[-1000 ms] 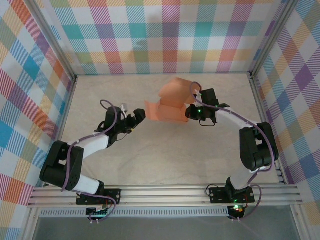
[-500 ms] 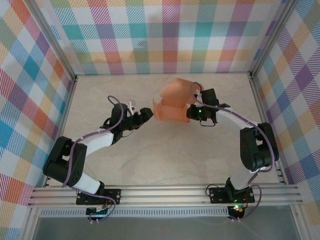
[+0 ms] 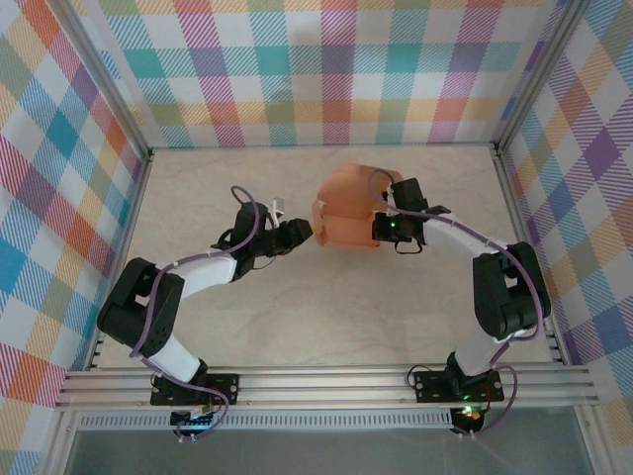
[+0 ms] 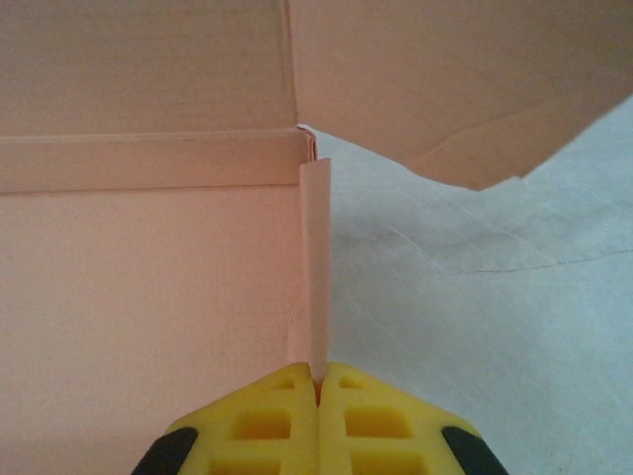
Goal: Fold the paper box
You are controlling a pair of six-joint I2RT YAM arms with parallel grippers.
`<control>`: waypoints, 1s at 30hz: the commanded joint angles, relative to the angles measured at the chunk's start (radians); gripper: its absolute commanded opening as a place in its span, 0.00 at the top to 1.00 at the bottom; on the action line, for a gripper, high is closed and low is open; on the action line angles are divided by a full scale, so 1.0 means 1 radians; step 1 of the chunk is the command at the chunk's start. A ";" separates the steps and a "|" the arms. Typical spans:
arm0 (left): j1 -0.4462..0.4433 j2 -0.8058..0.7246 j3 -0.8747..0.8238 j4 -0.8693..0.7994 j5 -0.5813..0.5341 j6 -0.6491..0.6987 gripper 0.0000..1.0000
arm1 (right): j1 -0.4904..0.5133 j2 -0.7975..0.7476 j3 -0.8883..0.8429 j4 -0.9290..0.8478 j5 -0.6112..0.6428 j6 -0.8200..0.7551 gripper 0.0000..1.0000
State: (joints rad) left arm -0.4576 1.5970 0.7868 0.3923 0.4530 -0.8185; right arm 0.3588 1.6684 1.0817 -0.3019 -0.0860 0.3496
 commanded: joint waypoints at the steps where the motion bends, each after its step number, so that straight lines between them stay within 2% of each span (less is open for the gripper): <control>1: -0.016 0.036 0.040 -0.013 0.016 0.011 0.58 | 0.021 0.022 0.036 -0.030 0.054 -0.040 1.00; 4: -0.029 0.070 0.056 -0.010 0.025 0.006 0.73 | 0.031 0.032 0.045 -0.045 0.078 -0.049 1.00; 8: -0.042 0.098 0.070 0.007 0.038 -0.008 0.76 | 0.035 0.035 0.046 -0.049 0.097 -0.053 1.00; 13: -0.055 0.114 0.080 0.005 0.030 -0.014 0.76 | 0.039 0.048 0.050 -0.059 0.110 -0.054 1.00; 20: -0.064 0.170 0.094 0.028 0.029 -0.036 0.65 | 0.051 0.065 0.064 -0.072 0.133 -0.057 1.00; 25: -0.065 0.216 0.102 0.044 0.025 -0.058 0.65 | 0.058 0.093 0.071 -0.082 0.164 -0.055 1.00; 30: -0.067 0.252 0.126 -0.014 0.012 -0.046 0.68 | 0.067 0.123 0.077 -0.092 0.209 -0.066 1.00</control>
State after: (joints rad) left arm -0.5095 1.8263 0.8715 0.3946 0.4671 -0.8650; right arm 0.4118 1.7645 1.1225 -0.3771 0.0952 0.2993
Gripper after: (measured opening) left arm 0.329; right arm 0.047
